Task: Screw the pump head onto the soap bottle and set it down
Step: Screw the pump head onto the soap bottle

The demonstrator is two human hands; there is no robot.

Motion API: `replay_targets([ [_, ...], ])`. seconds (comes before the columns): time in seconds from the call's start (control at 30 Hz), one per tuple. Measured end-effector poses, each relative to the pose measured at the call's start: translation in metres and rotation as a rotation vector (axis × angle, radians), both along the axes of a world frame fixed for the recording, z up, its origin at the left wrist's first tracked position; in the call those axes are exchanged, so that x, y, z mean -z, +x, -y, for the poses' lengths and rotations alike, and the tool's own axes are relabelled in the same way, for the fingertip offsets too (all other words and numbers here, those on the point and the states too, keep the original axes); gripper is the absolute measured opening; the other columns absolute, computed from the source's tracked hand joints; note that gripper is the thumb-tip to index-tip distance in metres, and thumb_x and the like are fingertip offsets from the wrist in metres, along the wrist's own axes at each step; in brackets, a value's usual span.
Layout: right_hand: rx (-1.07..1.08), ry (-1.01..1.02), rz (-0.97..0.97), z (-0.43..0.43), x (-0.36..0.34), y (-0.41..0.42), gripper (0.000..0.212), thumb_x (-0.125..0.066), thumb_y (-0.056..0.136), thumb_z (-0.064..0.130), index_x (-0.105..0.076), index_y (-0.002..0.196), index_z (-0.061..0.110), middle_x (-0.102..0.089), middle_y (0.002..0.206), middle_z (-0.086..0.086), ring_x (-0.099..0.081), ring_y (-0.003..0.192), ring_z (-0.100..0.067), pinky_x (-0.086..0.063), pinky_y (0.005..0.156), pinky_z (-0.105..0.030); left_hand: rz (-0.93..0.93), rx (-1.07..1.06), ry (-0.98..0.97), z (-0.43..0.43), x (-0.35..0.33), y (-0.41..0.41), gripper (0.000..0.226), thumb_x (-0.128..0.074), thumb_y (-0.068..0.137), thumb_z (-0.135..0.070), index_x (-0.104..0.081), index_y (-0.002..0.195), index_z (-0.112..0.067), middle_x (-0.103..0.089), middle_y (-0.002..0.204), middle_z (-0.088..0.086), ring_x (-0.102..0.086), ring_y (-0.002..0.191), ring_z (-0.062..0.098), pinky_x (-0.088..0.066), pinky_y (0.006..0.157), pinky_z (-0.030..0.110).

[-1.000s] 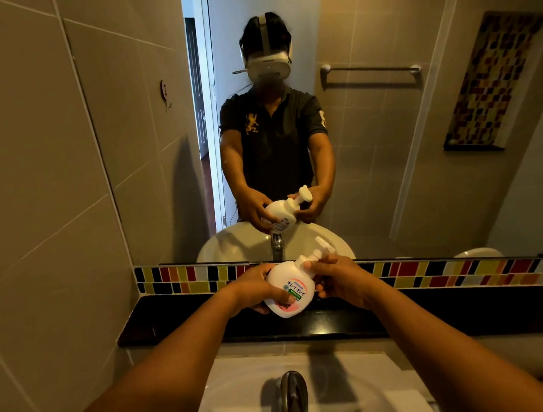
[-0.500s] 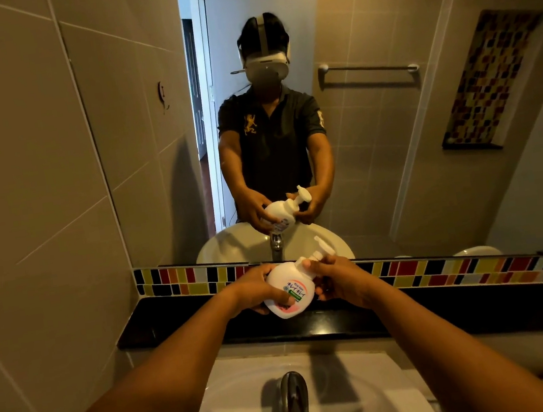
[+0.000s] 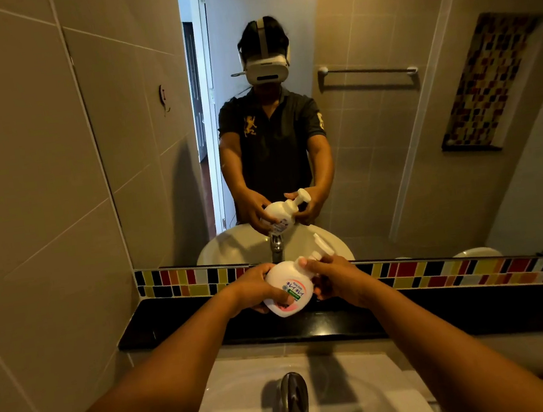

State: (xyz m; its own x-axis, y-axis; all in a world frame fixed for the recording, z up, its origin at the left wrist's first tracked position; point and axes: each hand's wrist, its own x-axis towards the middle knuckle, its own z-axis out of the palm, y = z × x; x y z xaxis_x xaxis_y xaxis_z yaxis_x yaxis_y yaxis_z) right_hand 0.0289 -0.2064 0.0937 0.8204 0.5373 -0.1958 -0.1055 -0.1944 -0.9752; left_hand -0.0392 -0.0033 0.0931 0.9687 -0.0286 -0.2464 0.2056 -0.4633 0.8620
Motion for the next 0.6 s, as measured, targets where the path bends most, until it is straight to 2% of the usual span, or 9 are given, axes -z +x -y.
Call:
replay_targets([
  [0.1,-0.022,0.038,-0.046,0.0014,-0.0040,-0.0014,0.038,-0.069,0.087,0.026,-0.058,0.120,0.010,-0.068,0.091,-0.013,-0.060,0.065,-0.016,-0.052,0.063,-0.030,0.000,-0.007,-0.010,-0.0030,-0.0015,0.0001,0.063,-0.081,0.074,-0.017,-0.050,0.129,-0.021,-0.065,0.122,0.007,-0.063,0.111,0.027,-0.058,0.090,0.047],
  [0.17,-0.002,0.040,-0.041,0.0002,-0.0050,-0.0005,0.035,-0.069,0.087,0.022,-0.060,0.117,0.007,-0.068,0.091,-0.014,-0.060,0.064,-0.016,-0.051,0.063,-0.030,0.003,-0.006,-0.011,-0.0032,-0.0023,0.0001,0.062,-0.081,0.075,-0.017,-0.050,0.129,-0.021,-0.064,0.123,0.008,-0.063,0.112,0.027,-0.058,0.090,0.047],
  [0.3,0.070,-0.004,0.038,-0.0066,-0.0031,0.0001,0.043,-0.076,0.078,0.044,-0.067,0.105,0.011,-0.070,0.088,-0.013,-0.062,0.075,-0.023,-0.052,0.068,-0.031,0.022,-0.014,-0.002,0.0010,-0.0024,0.0005,0.059,-0.081,0.074,-0.017,-0.051,0.124,-0.023,-0.064,0.120,0.007,-0.063,0.110,0.027,-0.058,0.090,0.048],
  [0.4,0.047,-0.029,0.070,-0.0064,-0.0022,0.0001,0.050,-0.072,0.080,0.052,-0.065,0.110,0.013,-0.070,0.088,-0.010,-0.062,0.078,-0.023,-0.052,0.068,-0.031,0.029,-0.022,-0.008,0.0021,-0.0012,0.0007,0.061,-0.082,0.073,-0.018,-0.050,0.126,-0.022,-0.064,0.120,0.007,-0.063,0.110,0.026,-0.059,0.089,0.047],
  [0.53,-0.005,0.025,0.015,-0.0018,-0.0053,-0.0005,0.037,-0.067,0.088,0.025,-0.059,0.121,0.011,-0.068,0.091,-0.011,-0.062,0.068,-0.016,-0.052,0.063,-0.029,0.016,-0.023,-0.027,-0.0023,-0.0021,0.0008,0.061,-0.081,0.075,-0.017,-0.050,0.127,-0.022,-0.064,0.122,0.007,-0.063,0.111,0.027,-0.058,0.089,0.046],
  [0.6,0.019,0.051,0.006,-0.0018,-0.0048,0.0001,0.035,-0.069,0.087,0.021,-0.061,0.118,0.009,-0.069,0.090,-0.012,-0.062,0.067,-0.017,-0.052,0.065,-0.030,0.023,-0.031,-0.035,-0.0019,-0.0024,0.0016,0.061,-0.081,0.075,-0.017,-0.050,0.127,-0.022,-0.064,0.122,0.007,-0.063,0.111,0.027,-0.059,0.089,0.046],
])
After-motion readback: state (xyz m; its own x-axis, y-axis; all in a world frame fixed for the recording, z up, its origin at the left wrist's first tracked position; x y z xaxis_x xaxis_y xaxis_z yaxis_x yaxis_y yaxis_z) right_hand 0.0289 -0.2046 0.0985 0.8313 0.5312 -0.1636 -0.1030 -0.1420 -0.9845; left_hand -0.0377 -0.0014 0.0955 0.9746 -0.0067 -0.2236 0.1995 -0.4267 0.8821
